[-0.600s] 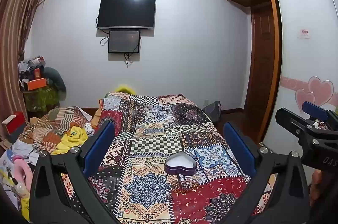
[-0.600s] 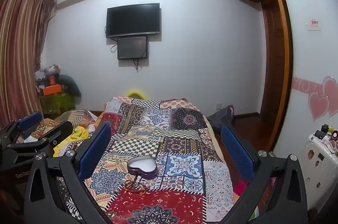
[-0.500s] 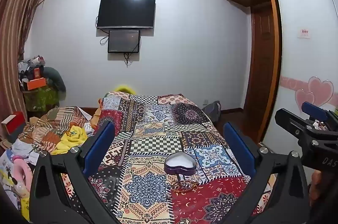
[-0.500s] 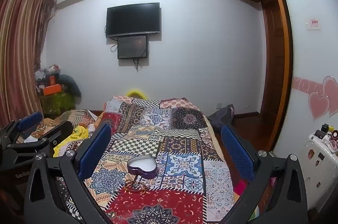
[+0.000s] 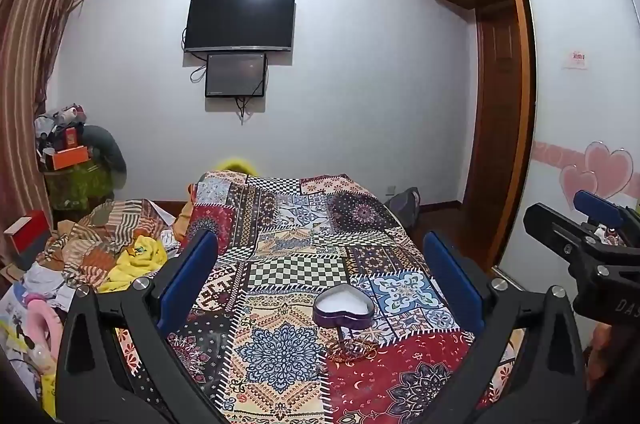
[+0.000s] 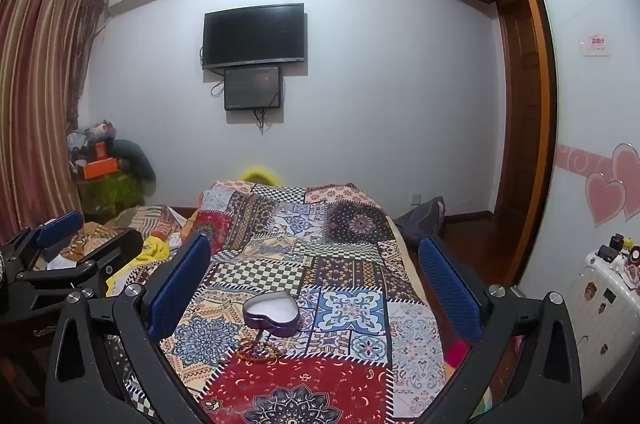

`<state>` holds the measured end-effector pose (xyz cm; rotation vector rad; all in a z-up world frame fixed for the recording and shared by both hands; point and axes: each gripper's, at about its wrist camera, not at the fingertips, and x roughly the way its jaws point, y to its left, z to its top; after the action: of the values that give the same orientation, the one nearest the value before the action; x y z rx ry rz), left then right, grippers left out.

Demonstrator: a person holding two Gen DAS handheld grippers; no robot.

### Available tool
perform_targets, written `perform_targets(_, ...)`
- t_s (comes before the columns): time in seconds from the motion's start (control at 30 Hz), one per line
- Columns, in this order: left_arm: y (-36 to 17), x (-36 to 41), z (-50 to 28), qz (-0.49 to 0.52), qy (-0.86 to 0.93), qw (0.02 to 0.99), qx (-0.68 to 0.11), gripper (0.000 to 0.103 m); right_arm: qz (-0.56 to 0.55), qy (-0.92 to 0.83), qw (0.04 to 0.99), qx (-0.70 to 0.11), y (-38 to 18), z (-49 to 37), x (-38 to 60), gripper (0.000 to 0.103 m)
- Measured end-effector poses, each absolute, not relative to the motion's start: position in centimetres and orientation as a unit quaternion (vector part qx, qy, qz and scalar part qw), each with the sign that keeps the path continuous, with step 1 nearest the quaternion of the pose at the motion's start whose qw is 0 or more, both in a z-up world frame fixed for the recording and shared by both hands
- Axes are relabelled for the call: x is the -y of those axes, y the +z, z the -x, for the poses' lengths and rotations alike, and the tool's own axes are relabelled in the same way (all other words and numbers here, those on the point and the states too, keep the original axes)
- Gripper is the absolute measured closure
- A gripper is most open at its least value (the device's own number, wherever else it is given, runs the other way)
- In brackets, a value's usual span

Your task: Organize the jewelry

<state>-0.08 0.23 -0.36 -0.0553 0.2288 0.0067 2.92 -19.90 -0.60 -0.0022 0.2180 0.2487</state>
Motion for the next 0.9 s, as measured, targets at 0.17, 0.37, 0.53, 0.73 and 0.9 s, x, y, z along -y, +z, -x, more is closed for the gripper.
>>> perform_targets(0.17,-0.2,-0.2,0.0,0.030,0.004,0.993,-0.118,0.000,0.002,0.125,0.986,-0.109,-0.5,-2.7,19.7,0.000)
perform_targets(0.37,-0.3,-0.2,-0.1,0.030,0.004,0.992,-0.119,0.000,0.003,0.125,0.986,-0.108,-0.3,-2.2,19.3,0.000)
perform_targets(0.53,-0.5,-0.3,-0.2,0.030,0.004,0.992,-0.120,0.000,0.002,0.125,0.986,-0.110,-0.5,-2.9,19.9,0.000)
perform_targets(0.73,-0.5,-0.2,-0.3,0.030,0.002,0.992,-0.120,0.000,0.002,0.125,0.986,-0.109,-0.3,-2.5,19.6,0.000)
perform_targets(0.9,-0.4,-0.2,-0.3,0.030,0.001,0.992,-0.121,0.000,0.002,0.125,0.986,-0.110,-0.4,-2.9,19.7,0.000)
